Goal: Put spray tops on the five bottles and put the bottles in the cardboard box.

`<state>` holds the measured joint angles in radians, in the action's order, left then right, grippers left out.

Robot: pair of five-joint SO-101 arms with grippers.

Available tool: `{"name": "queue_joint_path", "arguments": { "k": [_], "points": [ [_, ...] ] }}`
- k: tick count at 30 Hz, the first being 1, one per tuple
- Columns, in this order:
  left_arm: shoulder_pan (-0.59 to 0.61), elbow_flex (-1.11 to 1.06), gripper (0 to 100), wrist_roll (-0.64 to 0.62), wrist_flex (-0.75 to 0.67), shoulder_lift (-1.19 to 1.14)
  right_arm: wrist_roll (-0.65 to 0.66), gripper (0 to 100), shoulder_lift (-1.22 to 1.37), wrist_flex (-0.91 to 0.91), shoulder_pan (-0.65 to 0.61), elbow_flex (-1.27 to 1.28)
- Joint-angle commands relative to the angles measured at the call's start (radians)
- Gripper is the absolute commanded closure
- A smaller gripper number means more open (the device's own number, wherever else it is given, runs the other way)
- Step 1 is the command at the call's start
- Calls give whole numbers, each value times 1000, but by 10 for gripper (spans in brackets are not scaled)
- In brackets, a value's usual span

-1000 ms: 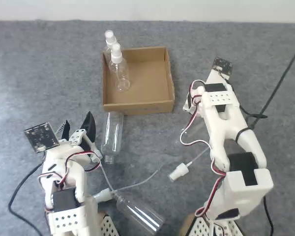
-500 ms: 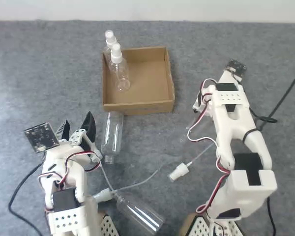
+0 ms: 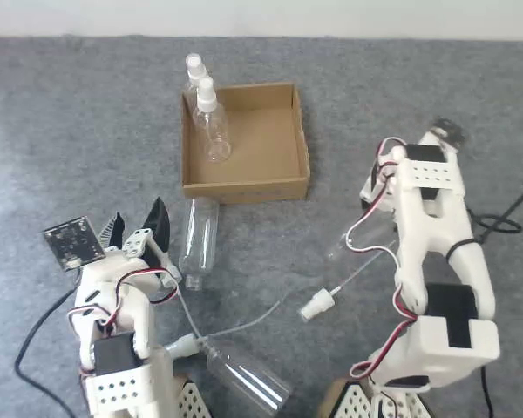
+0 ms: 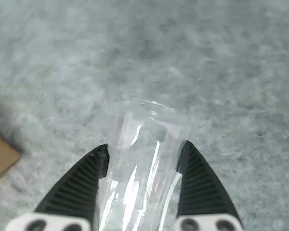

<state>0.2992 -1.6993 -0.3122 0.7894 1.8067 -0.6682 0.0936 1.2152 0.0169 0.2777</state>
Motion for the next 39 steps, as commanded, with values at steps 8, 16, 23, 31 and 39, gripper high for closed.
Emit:
{"name": "queue_joint_path", "arguments": {
  "k": [8,16,23,31,39],
  "points": [
    [3,13,757,9,6,-15,-233,969,-70,10,85,-55],
    [3,13,757,9,6,-15,-486,967,-68,8,133,-15],
    [3,13,757,9,6,-15,-571,966,-68,10,140,49],
    [3,13,757,9,6,-15,-591,966,-68,10,228,80],
    [3,13,757,9,6,-15,-585,895,-70,10,248,141]
  ]
}}
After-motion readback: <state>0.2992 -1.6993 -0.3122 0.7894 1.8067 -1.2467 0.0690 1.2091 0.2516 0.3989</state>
